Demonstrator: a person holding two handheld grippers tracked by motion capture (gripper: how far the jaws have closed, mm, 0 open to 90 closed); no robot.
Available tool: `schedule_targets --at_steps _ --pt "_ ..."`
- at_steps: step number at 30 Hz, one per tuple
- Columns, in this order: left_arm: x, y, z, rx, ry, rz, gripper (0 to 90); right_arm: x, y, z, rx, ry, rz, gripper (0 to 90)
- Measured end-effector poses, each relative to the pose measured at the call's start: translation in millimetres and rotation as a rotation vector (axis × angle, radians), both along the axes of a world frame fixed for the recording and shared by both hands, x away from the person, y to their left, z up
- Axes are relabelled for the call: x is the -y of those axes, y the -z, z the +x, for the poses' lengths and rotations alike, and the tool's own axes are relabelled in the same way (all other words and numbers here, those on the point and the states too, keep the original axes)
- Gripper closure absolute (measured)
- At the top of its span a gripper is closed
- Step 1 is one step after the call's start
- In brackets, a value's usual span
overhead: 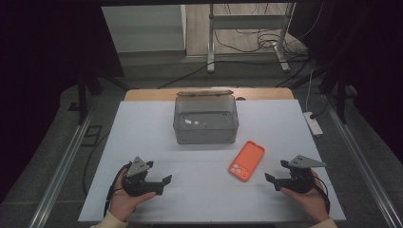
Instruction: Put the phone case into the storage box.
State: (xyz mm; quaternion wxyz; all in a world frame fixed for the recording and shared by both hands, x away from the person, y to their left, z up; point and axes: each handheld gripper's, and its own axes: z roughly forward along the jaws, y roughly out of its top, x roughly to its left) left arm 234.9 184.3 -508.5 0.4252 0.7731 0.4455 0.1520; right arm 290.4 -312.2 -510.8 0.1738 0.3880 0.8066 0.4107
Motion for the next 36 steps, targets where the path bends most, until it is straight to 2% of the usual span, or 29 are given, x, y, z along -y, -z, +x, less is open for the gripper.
schedule_targets --at_steps 6,12,21,25,32,35,36 --pt "6.2 -1.2 3.9 -0.006 0.014 0.008 11.5 0.6 0.7 1.1 -0.005 0.001 0.005 14.7" --pt "14.2 -4.6 5.1 0.007 0.044 0.011 11.4 0.5 1.0 1.1 -0.006 0.001 0.002 14.7" --pt "20.8 -9.3 9.8 0.032 0.084 0.018 15.9 0.2 2.0 1.8 -0.009 0.001 -0.002 14.7" --pt "28.7 -12.9 12.0 0.044 0.102 0.031 15.5 0.4 1.9 1.7 -0.01 0.001 -0.005 14.7" --pt "49.3 -20.1 15.9 0.089 0.124 0.096 11.3 0.3 2.4 1.8 -0.01 0.001 -0.013 14.9" --pt "53.4 -21.4 17.1 0.096 0.124 0.099 10.8 0.0 2.6 1.7 -0.01 0.0 -0.015 14.9" --pt "56.7 -22.8 18.1 0.104 0.14 0.101 10.8 0.2 2.7 1.8 -0.011 -0.001 -0.013 14.8"
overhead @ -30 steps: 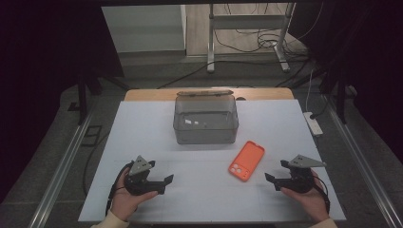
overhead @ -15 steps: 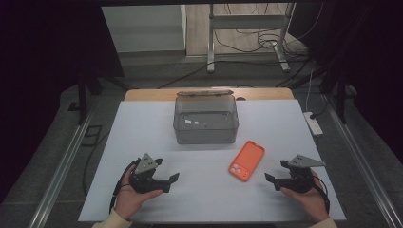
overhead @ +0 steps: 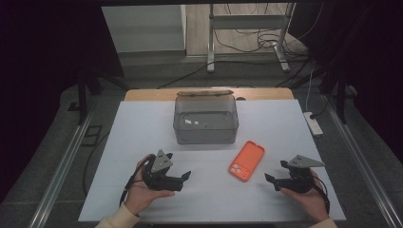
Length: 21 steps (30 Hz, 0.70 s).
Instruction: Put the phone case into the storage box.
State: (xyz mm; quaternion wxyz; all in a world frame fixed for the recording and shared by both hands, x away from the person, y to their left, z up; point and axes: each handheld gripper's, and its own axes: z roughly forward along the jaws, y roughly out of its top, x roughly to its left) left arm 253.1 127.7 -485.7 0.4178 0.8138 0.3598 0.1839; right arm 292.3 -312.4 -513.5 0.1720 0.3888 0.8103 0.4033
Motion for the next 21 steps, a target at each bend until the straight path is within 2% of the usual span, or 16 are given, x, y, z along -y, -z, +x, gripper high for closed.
schedule_targets --at_steps 6,7,14,21 --pt "6.4 -3.4 3.8 -0.005 0.017 -0.008 11.4 1.4 0.1 0.4 -0.007 0.006 0.01 14.9" --pt "8.1 -5.4 5.9 -0.014 0.033 -0.019 12.1 1.4 0.0 0.4 -0.006 0.006 0.01 14.9" --pt "17.9 -12.8 11.1 -0.017 0.072 -0.028 15.7 1.3 0.0 0.4 -0.008 -0.002 0.017 14.9" --pt "26.8 -16.3 16.0 -0.009 0.074 -0.02 15.5 1.3 0.3 0.3 -0.014 -0.005 0.016 14.8"
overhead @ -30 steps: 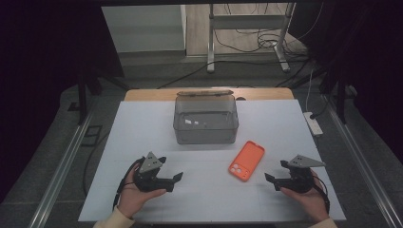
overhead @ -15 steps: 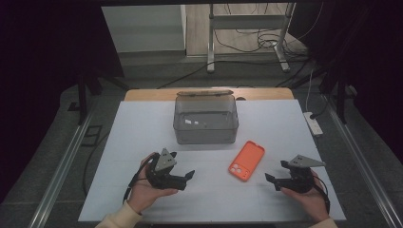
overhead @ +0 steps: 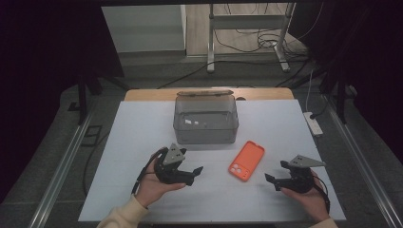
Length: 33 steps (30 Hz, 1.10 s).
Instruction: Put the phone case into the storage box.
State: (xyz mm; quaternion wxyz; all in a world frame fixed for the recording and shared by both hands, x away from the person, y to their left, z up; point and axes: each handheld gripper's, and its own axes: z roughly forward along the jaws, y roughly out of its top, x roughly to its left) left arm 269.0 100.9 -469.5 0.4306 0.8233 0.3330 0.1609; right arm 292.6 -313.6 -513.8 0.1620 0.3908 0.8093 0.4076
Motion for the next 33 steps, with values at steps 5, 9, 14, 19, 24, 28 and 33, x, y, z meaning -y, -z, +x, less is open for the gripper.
schedule_targets --at_steps 5,9,14,19,24,28,33 --pt "8.1 -2.8 5.6 -0.019 -0.003 0.003 15.8 0.0 0.1 0.2 0.001 0.002 0.001 14.8" --pt "16.2 -5.4 10.8 -0.049 0.004 0.0 16.5 0.1 0.1 0.1 0.0 0.002 -0.004 14.8" --pt "24.4 -6.3 16.0 -0.072 -0.001 0.004 16.8 0.4 0.2 0.0 0.001 0.002 0.001 14.8" --pt "34.9 -6.3 21.3 -0.093 0.012 0.009 17.1 0.7 0.7 0.4 -0.003 0.003 0.002 14.8" --pt "43.2 -5.3 24.2 -0.112 0.028 0.007 17.1 1.7 0.0 0.2 0.002 0.01 0.006 14.8" --pt "51.6 -8.7 26.8 -0.11 0.041 0.014 17.6 2.8 -0.7 -0.3 0.006 0.016 0.009 14.8" --pt "70.3 -12.3 31.4 -0.118 0.078 0.024 18.1 2.8 -1.3 -0.5 0.009 0.013 0.011 14.8"
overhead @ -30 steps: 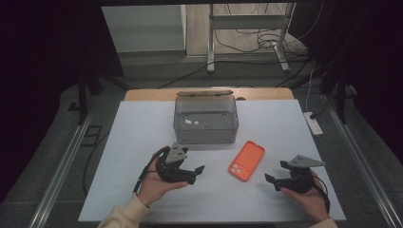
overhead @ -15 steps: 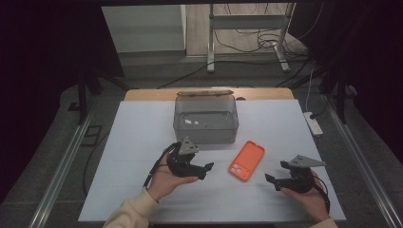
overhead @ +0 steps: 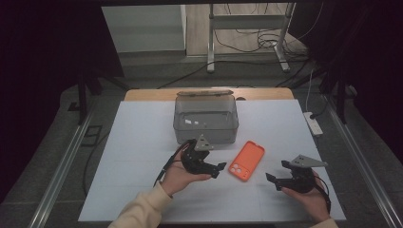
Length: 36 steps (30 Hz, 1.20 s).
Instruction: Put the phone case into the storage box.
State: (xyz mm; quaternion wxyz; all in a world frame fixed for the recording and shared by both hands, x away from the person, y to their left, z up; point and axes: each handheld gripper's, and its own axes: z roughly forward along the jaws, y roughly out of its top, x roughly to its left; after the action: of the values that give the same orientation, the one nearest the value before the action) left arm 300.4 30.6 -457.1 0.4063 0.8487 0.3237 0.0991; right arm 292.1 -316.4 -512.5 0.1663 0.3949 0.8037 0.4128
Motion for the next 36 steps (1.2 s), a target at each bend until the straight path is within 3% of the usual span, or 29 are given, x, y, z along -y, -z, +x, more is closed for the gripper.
schedule_targets --at_steps 9,16,36 --pt "31.3 4.1 13.6 -0.039 0.023 0.039 18.9 0.6 -0.1 0.4 0.002 -0.005 0.005 14.9" --pt "45.4 7.5 21.8 -0.063 0.031 0.066 19.2 0.5 0.0 0.6 0.002 -0.007 0.001 14.9" --pt "67.0 19.1 50.7 -0.137 0.029 0.136 23.7 1.2 0.5 1.1 -0.006 -0.005 0.006 14.9"
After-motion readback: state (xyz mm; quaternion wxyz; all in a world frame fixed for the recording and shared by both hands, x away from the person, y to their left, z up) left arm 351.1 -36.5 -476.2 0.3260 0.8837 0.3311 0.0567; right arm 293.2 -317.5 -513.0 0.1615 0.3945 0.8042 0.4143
